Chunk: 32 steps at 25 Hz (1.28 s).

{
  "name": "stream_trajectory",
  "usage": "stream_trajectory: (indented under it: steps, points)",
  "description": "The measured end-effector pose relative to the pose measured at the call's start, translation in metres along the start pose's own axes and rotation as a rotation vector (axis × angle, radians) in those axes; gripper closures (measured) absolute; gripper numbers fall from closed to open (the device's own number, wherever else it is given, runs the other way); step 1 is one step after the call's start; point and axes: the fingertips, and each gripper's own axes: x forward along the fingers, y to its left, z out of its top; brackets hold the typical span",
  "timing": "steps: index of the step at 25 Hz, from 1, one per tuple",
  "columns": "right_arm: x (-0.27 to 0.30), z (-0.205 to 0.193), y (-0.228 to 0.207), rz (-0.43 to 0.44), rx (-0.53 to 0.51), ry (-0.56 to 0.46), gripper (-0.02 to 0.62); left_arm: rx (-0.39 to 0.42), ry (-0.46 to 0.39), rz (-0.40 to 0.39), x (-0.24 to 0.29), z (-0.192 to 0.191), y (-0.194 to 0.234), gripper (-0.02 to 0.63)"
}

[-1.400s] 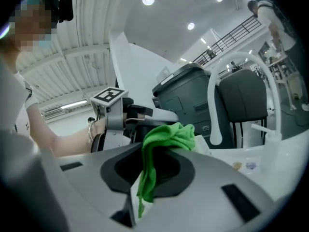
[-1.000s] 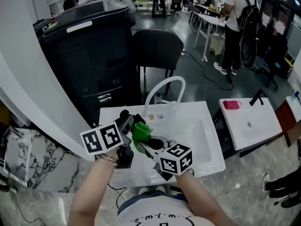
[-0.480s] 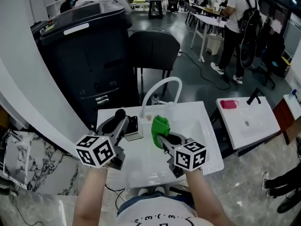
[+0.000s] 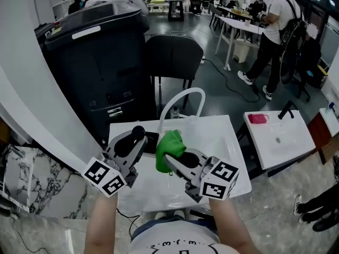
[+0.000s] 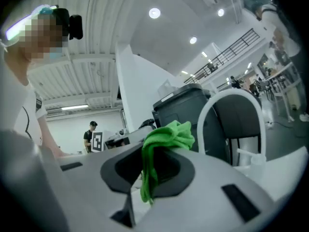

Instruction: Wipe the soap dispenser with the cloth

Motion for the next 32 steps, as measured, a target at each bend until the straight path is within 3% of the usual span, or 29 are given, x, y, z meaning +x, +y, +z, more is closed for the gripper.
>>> stream_trajectory:
  steps: [3,5,15,18,25,29,32]
  points:
    - [0.015,-0.008,0.009,0.045,-0.047,0.050,0.546,0.031,0.022,-0.034,0.007,0.000,-0.009,0.514]
    - [0.018,-0.016,0.006,0.039,-0.025,0.070,0.546,0.055,0.039,-0.035,0.009,-0.002,-0.011,0.514]
    - [0.004,-0.080,-0.049,-0.148,0.031,0.283,0.546,0.029,0.004,-0.018,0.004,0.002,-0.015,0.514]
    - [0.000,-0.065,-0.048,-0.148,0.038,0.224,0.546,0.039,0.001,-0.014,0.002,0.000,-0.019,0.514]
    - [-0.005,-0.001,-0.031,-0.057,0.068,0.017,0.546,0.087,0.056,-0.020,0.004,-0.017,-0.033,0.514]
    - [-0.002,-0.012,-0.037,-0.052,0.106,0.019,0.546,0.113,0.068,-0.026,0.004,-0.021,-0.043,0.514]
    - [-0.004,-0.040,-0.052,-0.110,0.141,0.092,0.546,0.119,0.053,-0.025,-0.001,-0.018,-0.046,0.514]
